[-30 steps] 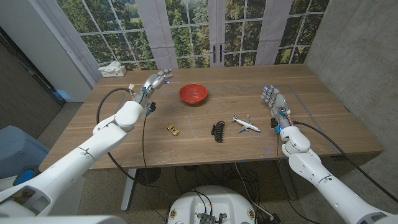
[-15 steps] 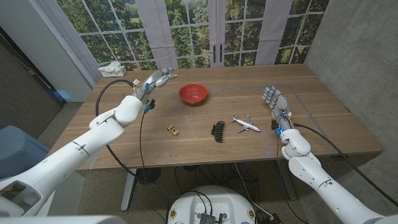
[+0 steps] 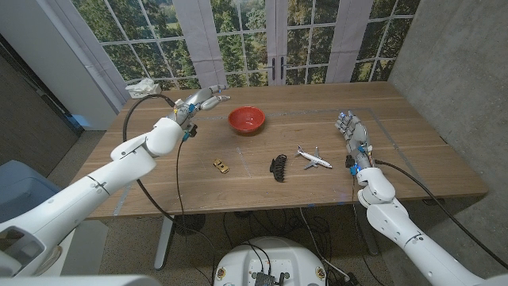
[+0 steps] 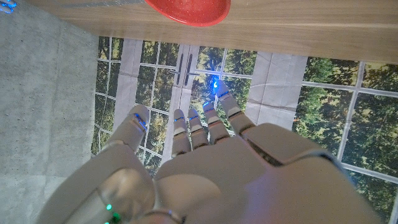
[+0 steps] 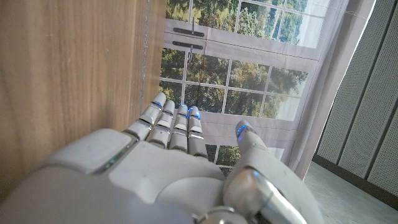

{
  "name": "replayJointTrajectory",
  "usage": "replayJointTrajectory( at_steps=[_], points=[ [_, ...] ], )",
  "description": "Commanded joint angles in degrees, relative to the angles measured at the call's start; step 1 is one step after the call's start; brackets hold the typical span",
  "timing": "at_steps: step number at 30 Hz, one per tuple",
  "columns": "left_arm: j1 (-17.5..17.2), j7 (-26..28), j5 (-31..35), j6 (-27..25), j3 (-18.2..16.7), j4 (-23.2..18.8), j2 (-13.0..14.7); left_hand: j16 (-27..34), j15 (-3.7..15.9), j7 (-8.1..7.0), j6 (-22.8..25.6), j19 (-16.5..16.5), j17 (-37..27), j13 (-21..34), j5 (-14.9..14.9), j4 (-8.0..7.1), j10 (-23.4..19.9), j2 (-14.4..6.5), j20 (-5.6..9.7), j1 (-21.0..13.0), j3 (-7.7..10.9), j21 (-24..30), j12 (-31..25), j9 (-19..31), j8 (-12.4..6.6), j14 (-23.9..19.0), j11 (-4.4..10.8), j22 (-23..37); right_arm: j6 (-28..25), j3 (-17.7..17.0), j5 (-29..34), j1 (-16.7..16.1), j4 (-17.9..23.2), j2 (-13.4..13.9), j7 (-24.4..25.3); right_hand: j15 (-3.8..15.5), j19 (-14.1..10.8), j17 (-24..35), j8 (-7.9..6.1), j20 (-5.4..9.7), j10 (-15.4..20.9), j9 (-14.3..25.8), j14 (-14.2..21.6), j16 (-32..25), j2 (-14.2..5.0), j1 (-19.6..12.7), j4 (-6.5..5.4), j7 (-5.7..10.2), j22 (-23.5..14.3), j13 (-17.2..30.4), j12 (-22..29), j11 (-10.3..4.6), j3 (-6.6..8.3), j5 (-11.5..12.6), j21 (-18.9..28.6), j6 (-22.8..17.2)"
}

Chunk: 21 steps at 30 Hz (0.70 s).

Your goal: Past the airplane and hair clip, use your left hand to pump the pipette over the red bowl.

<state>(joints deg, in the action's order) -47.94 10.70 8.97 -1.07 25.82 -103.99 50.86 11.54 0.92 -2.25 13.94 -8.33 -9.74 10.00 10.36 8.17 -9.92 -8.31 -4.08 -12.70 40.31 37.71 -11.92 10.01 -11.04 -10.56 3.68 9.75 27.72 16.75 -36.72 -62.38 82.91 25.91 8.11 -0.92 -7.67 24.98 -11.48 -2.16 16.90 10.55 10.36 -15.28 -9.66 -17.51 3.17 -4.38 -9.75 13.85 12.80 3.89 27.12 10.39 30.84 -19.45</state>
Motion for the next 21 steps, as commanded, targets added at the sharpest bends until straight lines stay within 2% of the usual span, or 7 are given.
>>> replayJointTrajectory(
  at_steps=[1, 21],
  points=[
    [0.0, -2.76, 4.51, -0.43, -0.29, -2.79, 2.9, -0.18, 0.25, 0.03, 0.57, -0.46, -0.07, 0.18, -0.17, 0.49, -0.6, -0.09, -0.02, -0.68, -0.11, -0.16, 0.03, 0.23, -0.23, -0.51, 0.33, 0.13, 1.89, 0.04, 0.85, -1.54, 0.72, -0.85, 1.06, 0.09, -0.47, 0.07, -0.3, -0.25, 0.68, 0.11, 0.46, -0.31, 0.37, -0.43, 0.28, -0.03, -0.33, 0.07, 0.37, -0.05, 0.11, 0.33, -0.29, -0.6],
    [0.3, -8.53, 9.29, 0.66, -0.55, -5.5, 6.59, -0.44, 0.71, -0.13, 0.6, -0.57, -0.08, 0.22, -0.25, 0.85, -0.5, -0.05, 0.27, -0.99, -0.58, -0.63, 0.31, 0.28, -0.01, -0.37, 0.74, 0.16, 5.62, 0.43, 2.89, -4.17, 1.51, -2.97, 2.94, -0.06, -0.76, 0.14, -0.24, -0.33, 1.17, 0.13, 0.65, -0.52, 0.34, -0.52, 0.78, -0.12, -0.36, 0.26, 0.58, 0.09, 0.13, 0.43, -0.59, -0.9]
  ],
)
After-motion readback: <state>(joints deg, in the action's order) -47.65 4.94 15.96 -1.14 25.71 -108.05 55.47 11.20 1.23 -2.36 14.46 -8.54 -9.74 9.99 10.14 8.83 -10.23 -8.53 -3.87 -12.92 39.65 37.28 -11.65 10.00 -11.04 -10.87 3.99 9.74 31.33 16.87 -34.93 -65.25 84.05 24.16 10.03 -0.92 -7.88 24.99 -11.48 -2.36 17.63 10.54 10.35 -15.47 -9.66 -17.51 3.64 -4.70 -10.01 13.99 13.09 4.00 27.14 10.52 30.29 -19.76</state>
